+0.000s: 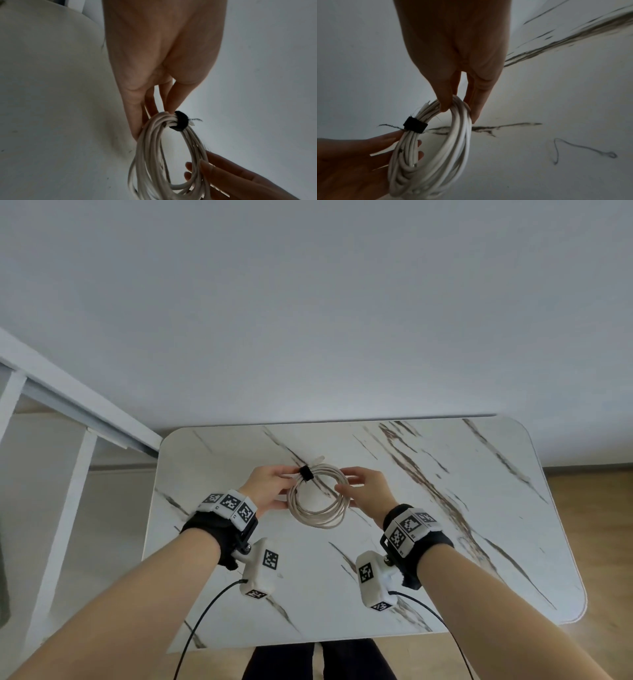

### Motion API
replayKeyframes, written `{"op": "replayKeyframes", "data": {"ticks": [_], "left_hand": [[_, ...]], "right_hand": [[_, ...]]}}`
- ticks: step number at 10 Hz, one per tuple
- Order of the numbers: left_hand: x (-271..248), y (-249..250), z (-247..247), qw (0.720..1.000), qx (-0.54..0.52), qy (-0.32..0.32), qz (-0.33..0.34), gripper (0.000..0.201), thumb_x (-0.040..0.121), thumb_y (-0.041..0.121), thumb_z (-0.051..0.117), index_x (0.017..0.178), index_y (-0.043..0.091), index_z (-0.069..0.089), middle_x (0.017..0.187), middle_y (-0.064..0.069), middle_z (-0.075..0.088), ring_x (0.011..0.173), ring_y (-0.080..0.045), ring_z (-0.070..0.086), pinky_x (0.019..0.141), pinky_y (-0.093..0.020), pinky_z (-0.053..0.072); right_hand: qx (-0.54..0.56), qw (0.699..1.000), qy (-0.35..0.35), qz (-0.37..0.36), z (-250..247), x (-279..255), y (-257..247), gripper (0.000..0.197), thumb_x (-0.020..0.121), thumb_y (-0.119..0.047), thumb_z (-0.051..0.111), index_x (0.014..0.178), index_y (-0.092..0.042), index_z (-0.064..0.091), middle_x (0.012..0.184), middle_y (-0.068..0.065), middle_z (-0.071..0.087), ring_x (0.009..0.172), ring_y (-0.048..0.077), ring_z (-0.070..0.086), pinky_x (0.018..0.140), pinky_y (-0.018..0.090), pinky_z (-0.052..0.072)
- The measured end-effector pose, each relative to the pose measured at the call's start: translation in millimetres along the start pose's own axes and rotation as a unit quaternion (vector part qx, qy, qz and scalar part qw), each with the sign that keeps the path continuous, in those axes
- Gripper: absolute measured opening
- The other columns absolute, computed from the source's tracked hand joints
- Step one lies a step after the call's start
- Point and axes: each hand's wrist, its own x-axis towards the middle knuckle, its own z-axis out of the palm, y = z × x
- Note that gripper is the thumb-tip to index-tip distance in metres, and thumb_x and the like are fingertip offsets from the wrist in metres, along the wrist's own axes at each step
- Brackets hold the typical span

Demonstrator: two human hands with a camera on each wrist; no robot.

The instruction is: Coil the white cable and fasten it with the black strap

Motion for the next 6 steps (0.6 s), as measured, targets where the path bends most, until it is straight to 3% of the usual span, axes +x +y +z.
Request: {"op": "replayKeyframes", "data": {"ticks": [1, 2, 3, 5, 6], "left_hand": [[13, 0, 1, 0.999, -0.018, 0.024, -0.025, 0.018, 0.086, 0.002, 0.061, 0.101, 0.008, 0.068, 0.087, -0.012, 0.065, 0.080, -0.026, 0.061, 0.086, -0.046, 0.052], [20, 2, 1, 0.999, -0.021, 0.031, -0.037, 0.031, 0.082, -0.009, 0.049, 0.102, 0.006, 0.068, 0.086, -0.014, 0.064, 0.078, -0.026, 0.059, 0.088, -0.049, 0.050], [25, 3, 3, 0.998, -0.024, 0.043, -0.035, 0.045, 0.079, -0.013, 0.041, 0.113, 0.003, 0.065, 0.087, -0.014, 0.062, 0.077, -0.026, 0.055, 0.080, -0.043, 0.052], [32, -1, 3, 0.998, 0.021, 0.058, -0.015, 0.050, 0.081, -0.014, 0.040, 0.123, 0.003, 0.060, 0.114, -0.016, 0.062, 0.089, -0.024, 0.058, 0.073, -0.028, 0.052], [30, -5, 3, 0.993, 0.089, 0.082, 0.000, 0.046, 0.087, -0.007, 0.045, 0.131, 0.005, 0.053, 0.132, -0.020, 0.055, 0.113, -0.030, 0.055, 0.096, -0.032, 0.043]], "right_hand": [[-0.018, 1.000, 0.007, 0.013, 4, 12, 7, 0.030, 0.078, -0.009, 0.071, 0.107, -0.013, 0.067, 0.097, 0.014, 0.070, 0.089, 0.030, 0.068, 0.079, 0.049, 0.058], [-0.023, 0.999, 0.012, 0.022, 7, 21, 10, 0.032, 0.078, -0.012, 0.071, 0.110, -0.012, 0.065, 0.099, 0.015, 0.070, 0.091, 0.029, 0.068, 0.081, 0.050, 0.057], [-0.041, 0.999, 0.012, 0.024, 10, 26, 10, 0.035, 0.079, -0.014, 0.071, 0.113, -0.010, 0.064, 0.101, 0.013, 0.069, 0.094, 0.027, 0.067, 0.085, 0.048, 0.056], [-0.097, 0.995, 0.001, 0.021, 11, 27, 4, 0.041, 0.087, -0.014, 0.061, 0.126, -0.006, 0.054, 0.121, 0.013, 0.062, 0.110, 0.025, 0.060, 0.098, 0.039, 0.049], [-0.138, 0.990, 0.005, 0.016, 9, 24, -1, 0.044, 0.089, -0.019, 0.058, 0.130, -0.007, 0.051, 0.133, 0.011, 0.056, 0.120, 0.025, 0.055, 0.104, 0.037, 0.043]]}}
